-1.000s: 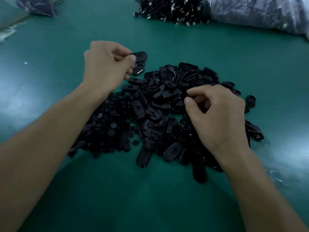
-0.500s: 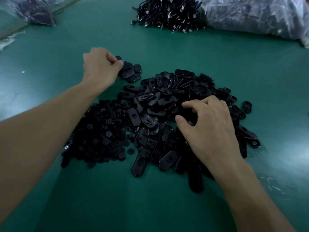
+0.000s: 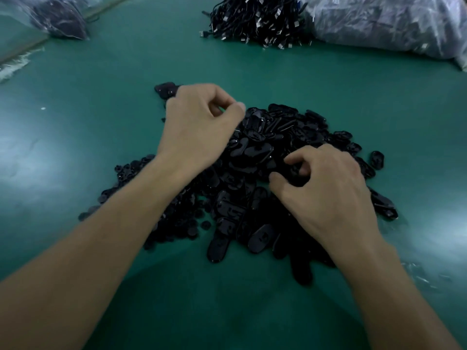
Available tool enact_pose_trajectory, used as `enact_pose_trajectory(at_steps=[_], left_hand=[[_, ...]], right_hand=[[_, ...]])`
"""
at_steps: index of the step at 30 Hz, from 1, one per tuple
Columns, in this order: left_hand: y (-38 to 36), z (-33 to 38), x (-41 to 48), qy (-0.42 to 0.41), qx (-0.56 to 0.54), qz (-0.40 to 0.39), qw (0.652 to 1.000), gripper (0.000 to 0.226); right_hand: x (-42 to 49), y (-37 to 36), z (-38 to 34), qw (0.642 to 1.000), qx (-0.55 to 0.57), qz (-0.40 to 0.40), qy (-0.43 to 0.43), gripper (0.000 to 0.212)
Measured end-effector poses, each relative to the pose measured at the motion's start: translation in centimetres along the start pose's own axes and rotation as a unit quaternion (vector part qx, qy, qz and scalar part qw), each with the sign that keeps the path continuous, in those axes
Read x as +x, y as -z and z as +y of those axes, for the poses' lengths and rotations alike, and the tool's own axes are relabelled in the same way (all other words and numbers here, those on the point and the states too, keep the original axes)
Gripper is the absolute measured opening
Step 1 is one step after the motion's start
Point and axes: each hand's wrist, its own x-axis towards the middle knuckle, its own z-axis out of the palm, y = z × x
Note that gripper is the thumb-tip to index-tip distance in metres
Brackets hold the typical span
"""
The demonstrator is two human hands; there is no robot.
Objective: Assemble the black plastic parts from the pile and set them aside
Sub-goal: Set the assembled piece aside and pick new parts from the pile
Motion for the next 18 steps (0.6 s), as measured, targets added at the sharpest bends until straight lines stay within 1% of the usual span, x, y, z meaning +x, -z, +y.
enact_pose_trajectory(at_steps=[5, 9, 12, 18], left_hand=[[0.3, -0.9, -1.3, -0.004, 0.022, -0.011, 1.0, 0.019], [0.5, -1.0, -2.2, 0.0, 0.031, -0.023, 0.999, 0.022], [0.4, -1.1, -2.4, -0.007, 0.055, -0.029, 0.998, 0.025], [0.2, -1.6, -2.5, 0.01, 0.083, -0.041, 0.996, 0.026]], right_hand=[[0.0, 0.9, -0.1, 0.999, 0.006, -0.036, 0.022, 0.035], [0.0, 0.7, 0.2, 0.999, 0.01, -0.044, 0.028, 0.027], [0.0, 0.5, 0.3, 0.998, 0.034, -0.038, 0.033, 0.017], [0.1, 0.5, 0.3, 0.997, 0.074, -0.014, 0.024, 0.017]])
